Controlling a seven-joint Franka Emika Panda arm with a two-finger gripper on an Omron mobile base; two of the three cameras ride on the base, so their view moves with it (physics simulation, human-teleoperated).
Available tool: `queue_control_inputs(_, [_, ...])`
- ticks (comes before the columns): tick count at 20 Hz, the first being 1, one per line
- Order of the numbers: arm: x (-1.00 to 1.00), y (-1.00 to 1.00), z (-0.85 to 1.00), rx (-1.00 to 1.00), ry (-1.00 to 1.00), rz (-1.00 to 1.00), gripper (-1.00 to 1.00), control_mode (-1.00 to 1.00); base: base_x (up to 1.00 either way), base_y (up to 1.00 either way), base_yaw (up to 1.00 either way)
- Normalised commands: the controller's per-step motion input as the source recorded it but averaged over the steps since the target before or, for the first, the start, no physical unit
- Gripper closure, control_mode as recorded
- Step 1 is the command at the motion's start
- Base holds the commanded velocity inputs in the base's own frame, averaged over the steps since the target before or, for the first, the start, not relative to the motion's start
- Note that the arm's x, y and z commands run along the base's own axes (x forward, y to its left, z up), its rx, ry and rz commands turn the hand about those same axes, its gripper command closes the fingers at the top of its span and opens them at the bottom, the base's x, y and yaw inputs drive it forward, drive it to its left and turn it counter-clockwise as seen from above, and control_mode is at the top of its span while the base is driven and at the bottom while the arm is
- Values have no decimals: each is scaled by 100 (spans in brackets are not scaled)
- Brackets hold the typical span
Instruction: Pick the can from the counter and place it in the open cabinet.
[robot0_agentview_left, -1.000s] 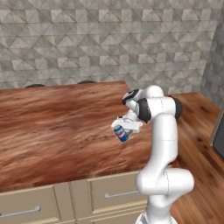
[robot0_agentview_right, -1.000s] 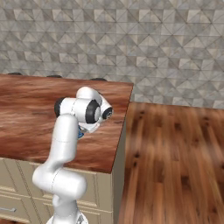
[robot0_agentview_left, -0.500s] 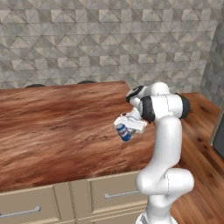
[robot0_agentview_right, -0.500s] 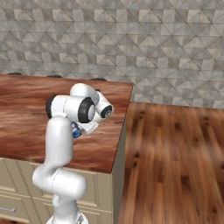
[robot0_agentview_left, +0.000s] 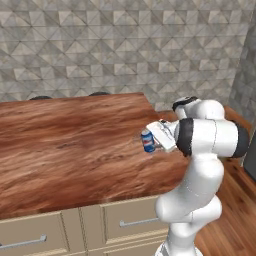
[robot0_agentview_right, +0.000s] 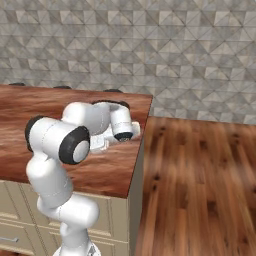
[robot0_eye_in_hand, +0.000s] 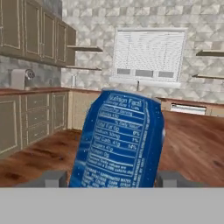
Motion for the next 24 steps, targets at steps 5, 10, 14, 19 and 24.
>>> queue_control_inputs(5, [-15, -30, 100, 30, 25, -46, 100, -100, 0, 0, 0])
queue_control_inputs(10, [-13, -19, 37, 3, 33, -29, 100, -100, 0, 0, 0])
queue_control_inputs(14, [-46, 0, 0, -10, 15, -25, 100, -100, 0, 0, 0])
queue_control_inputs(19, [-77, 0, 27, -22, -3, -19, 100, -100, 0, 0, 0])
queue_control_inputs(24, [-58, 0, 88, -12, 0, -16, 100, -100, 0, 0, 0])
